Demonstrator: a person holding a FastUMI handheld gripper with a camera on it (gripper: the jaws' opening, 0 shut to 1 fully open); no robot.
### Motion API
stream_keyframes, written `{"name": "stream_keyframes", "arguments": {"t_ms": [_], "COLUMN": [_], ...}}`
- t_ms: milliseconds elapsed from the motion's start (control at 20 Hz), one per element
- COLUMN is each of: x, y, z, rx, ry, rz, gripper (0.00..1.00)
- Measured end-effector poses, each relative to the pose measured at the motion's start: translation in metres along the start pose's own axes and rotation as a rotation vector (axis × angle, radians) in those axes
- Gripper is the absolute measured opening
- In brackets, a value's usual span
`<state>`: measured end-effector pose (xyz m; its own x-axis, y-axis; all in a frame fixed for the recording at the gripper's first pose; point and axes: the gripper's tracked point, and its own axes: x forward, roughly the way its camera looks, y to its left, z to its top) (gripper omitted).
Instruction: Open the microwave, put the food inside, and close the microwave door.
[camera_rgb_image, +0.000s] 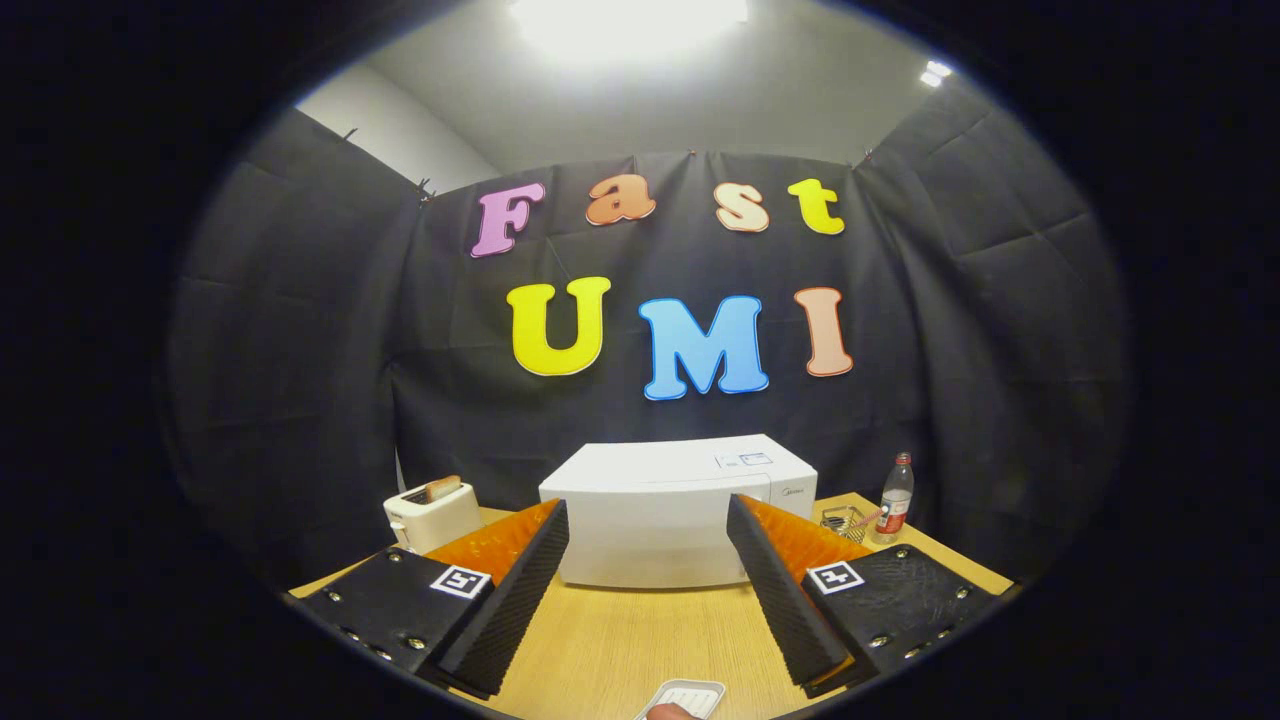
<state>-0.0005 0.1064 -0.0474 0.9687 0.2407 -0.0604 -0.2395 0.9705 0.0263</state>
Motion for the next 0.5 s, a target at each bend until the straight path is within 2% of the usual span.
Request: {"name": "stream_keyframes", "arguments": {"t_ms": [500], "x": [-0.009], "y": [0.005], "z": [0.019], "rx": [-0.003], "ry": [-0.066], "rz": [-0.004], "gripper": [0.99]}}
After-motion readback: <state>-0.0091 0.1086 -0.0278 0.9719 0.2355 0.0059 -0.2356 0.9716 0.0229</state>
